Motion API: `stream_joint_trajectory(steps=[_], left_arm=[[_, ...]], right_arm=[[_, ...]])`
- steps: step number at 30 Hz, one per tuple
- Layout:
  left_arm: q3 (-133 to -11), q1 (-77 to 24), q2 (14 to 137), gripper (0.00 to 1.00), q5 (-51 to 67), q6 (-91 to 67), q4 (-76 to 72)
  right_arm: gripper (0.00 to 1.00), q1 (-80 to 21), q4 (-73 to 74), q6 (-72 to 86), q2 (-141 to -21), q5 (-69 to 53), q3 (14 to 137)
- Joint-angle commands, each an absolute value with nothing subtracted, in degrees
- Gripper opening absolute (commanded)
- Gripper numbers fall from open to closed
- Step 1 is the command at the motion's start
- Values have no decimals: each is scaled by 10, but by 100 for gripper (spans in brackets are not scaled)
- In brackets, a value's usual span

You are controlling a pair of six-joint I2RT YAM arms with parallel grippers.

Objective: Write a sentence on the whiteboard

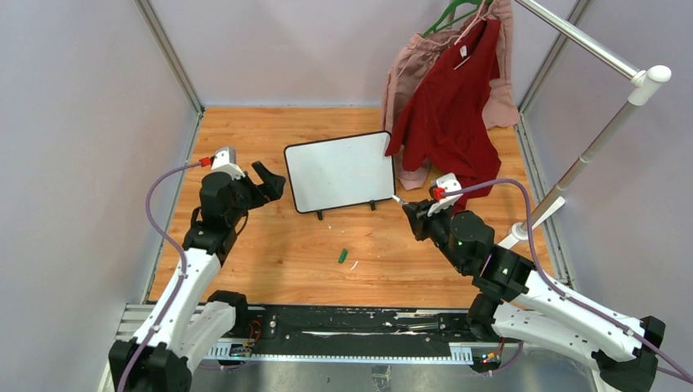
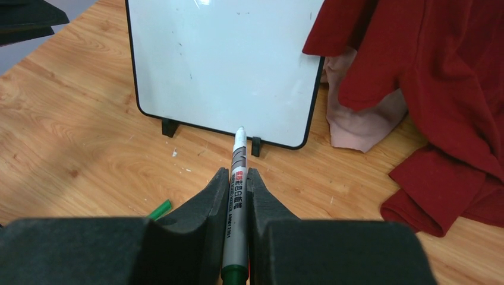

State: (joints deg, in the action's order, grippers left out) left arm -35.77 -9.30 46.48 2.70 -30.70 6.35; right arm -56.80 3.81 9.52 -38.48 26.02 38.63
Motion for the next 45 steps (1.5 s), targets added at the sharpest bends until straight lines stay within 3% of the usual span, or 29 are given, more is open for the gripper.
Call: stream_joint_trajectory(steps=[1,6,17,20,25,27,31,36,45], left_arm=[[-326,-57,500,100,129,-325,-21],[-308,-41,521,99,173,-335,-55],[-326,-27,511,95,154,-330,-24],[-378,-32,534,90,113,-332,6],[-511,-50,627,94,94,-325,65],[-499,-50,630,99,88,-324,8],[-447,-46,605,100,44,-318,-94],[-312,-32,574,100,73,-409,-259],[-308,-32,548,100,112,-384,-147]], right_arm=[[0,-560,26,77,-352,267,356],[0,-559,17,95,-349,236,351],[0,-560,-17,90,-403,238,373],[0,-560,-44,80,-410,250,372],[0,-560,-97,75,-432,264,373],[0,-560,-115,67,-456,267,380],[0,-560,-118,43,-508,244,405],[0,-559,-151,69,-545,217,413],[0,-560,-180,56,-562,218,411]])
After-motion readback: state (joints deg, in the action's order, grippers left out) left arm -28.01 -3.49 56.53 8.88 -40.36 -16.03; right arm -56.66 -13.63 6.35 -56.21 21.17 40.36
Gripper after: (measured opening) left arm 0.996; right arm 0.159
